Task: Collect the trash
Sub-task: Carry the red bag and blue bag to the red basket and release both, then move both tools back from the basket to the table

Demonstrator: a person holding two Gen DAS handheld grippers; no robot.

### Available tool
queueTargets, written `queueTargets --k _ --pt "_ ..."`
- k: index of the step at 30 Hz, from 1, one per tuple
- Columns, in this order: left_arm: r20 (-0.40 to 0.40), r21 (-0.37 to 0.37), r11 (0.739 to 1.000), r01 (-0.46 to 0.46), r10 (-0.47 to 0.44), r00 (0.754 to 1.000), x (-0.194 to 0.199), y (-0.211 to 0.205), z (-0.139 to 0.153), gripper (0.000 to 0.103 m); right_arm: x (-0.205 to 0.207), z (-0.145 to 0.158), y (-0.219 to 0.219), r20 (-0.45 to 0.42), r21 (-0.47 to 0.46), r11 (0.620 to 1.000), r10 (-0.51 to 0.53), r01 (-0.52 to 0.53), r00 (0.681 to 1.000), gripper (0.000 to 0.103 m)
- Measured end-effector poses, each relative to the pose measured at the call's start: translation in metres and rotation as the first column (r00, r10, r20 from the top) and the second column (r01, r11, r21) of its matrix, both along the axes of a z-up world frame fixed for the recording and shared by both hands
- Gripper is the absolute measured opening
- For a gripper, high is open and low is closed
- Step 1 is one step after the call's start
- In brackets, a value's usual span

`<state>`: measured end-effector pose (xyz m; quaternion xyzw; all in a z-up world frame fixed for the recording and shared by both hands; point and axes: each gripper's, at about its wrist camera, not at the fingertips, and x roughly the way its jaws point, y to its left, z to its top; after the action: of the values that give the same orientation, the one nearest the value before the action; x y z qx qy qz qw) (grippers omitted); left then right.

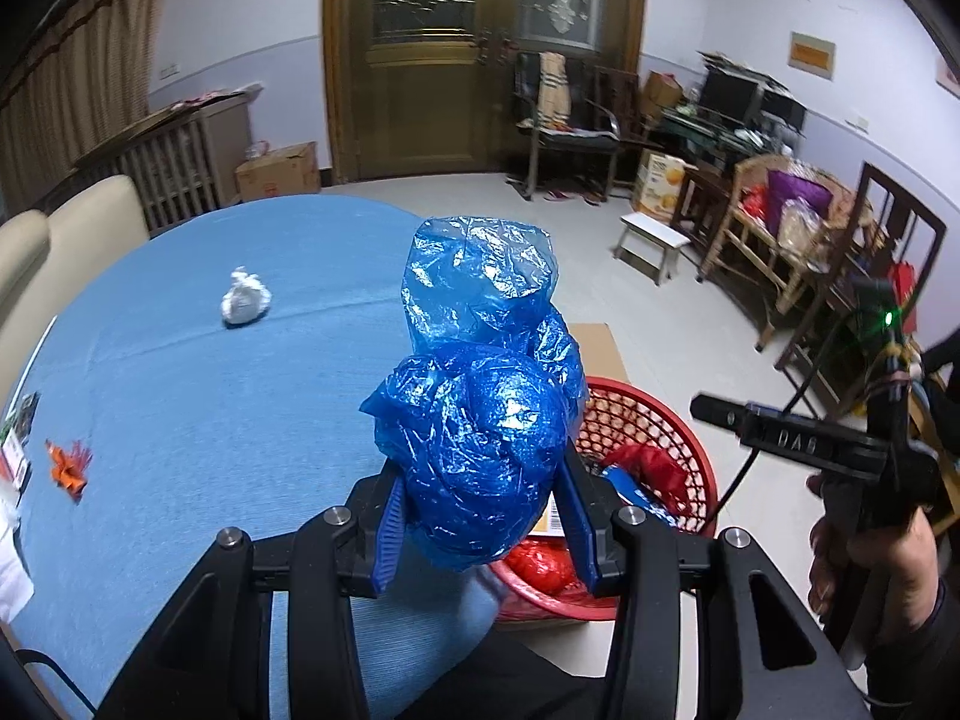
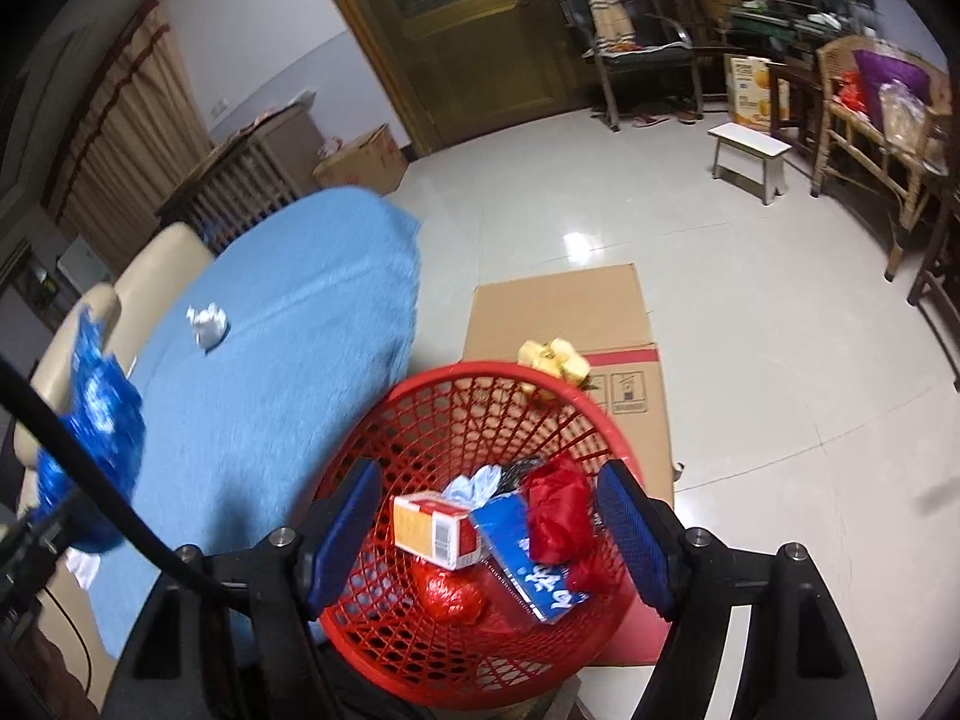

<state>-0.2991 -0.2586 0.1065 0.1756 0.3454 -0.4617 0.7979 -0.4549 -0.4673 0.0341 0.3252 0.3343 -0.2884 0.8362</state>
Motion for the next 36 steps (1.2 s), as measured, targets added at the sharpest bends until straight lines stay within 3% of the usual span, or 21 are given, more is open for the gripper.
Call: queueTargets --k 11,14,16,20,28,36 --pt "-0.018 0.038 0.994 0.104 -0.104 0.994 -0.025 -0.036 -0.013 0.047 -0.029 0.022 -0.017 0.088 -0.011 0.996 -0.087 0.088 0.992 0.078" --pt "-0.041 0.08 0.99 0.112 -0.109 0.993 -0.025 -0.048 -0.024 0.058 -0.036 0.03 -0.02 0.114 -0.018 0.994 -0.107 0.11 0.988 0.078" --pt "-0.061 0.113 0.986 0.123 -0.116 0.991 -0.026 -0.055 -0.034 0.073 -0.038 0.035 -0.021 0.127 -0.026 0.993 -0.114 0.118 0.985 0.078" --pt "-0.112 0.121 0.983 0.137 -0.123 0.986 -0.025 -0.053 -0.041 0.073 -0.039 0.041 -0.022 0.138 -0.032 0.992 -0.116 0.121 0.984 0.078" --pt "-0.14 0.062 0.998 -0.004 0.013 0.99 0.013 -0.019 -0.029 0.074 -0.021 0.041 -0.015 0.134 -0.03 0.996 -0.076 0.081 0.988 0.078" --pt "-0.155 0.062 0.983 -0.173 0.181 0.971 0.055 0.025 -0.036 0.075 0.014 0.036 0.006 0.104 -0.026 1.0 0.015 -0.013 0.994 0.078"
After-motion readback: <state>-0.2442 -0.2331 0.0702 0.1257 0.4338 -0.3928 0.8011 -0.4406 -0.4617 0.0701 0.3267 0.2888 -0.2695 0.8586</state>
